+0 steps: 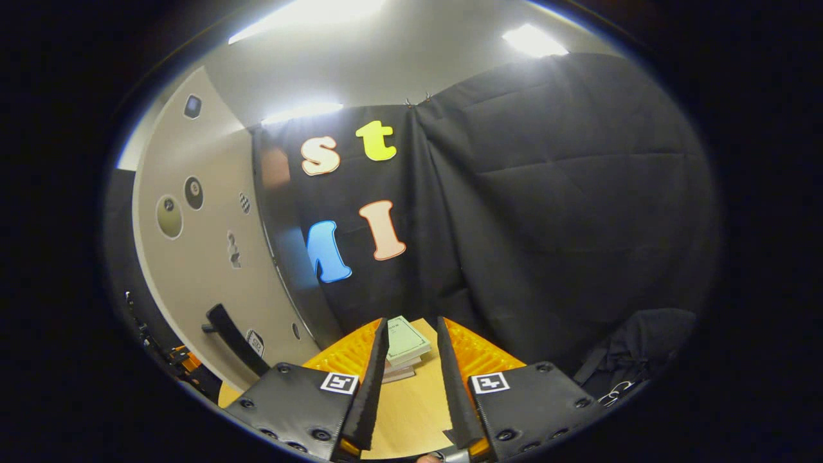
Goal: Open the cabinet door with the right hand, grasp the bottle in the cabinet with the left hand and place it on the coaster, then close the cabinet door with the right hand.
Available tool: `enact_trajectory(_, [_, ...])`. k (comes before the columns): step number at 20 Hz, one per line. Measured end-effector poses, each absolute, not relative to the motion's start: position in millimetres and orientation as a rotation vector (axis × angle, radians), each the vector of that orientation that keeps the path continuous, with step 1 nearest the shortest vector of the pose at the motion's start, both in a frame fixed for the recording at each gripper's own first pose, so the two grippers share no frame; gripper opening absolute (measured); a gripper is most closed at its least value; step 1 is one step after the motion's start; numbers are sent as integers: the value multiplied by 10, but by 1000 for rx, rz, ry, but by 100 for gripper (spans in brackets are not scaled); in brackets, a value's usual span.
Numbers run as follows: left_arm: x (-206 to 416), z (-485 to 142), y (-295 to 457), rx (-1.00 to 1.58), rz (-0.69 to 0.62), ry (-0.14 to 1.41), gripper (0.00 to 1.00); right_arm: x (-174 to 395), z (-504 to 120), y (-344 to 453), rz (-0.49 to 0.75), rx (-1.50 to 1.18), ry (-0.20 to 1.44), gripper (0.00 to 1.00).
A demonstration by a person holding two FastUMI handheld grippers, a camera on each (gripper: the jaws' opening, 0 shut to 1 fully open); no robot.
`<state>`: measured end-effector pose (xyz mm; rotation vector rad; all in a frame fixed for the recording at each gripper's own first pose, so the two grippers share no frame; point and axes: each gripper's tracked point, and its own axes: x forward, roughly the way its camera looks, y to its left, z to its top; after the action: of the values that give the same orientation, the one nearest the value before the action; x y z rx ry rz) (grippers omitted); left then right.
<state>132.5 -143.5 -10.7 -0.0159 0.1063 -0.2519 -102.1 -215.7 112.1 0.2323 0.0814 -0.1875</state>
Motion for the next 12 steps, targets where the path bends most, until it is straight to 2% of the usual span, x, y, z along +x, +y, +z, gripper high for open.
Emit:
enact_trajectory(2, [1565, 64, -1452, -33, -250, 87, 84, -809, 1130, -2221, -174, 253, 63, 60])
enact_trajectory(3, [1701, 152, -1454, -42, -245, 78, 82, -714, 1105, -2231, -163, 259, 67, 81])
enact_trajectory(4, [1826, 226, -1448, -45, -238, 71, 81, -616, 1084, -2236, -157, 259, 75, 66])
enact_trajectory(5, [1961, 277, -1455, -46, -233, 64, 81, -491, 1067, -2274, -158, 252, 81, 66])
enact_trajectory(6, [2103, 321, -1460, -45, -227, 61, 81, -374, 1041, -2268, -144, 242, 97, 84])
enact_trajectory(7, [2222, 350, -1474, -43, -224, 60, 78, -263, 985, -2234, -129, 229, 119, 76])
enact_trajectory(8, [2347, 367, -1517, -37, -227, 59, 78, -155, 967, -2220, -118, 212, 128, 84])
enact_trajectory(11, [2644, 435, -1647, -28, -245, 46, 81, 156, 859, -2192, -91, 171, 149, 98])
enact_trajectory(12, [2741, 442, -1697, -17, -251, 44, 78, 245, 844, -2185, -84, 171, 154, 98])
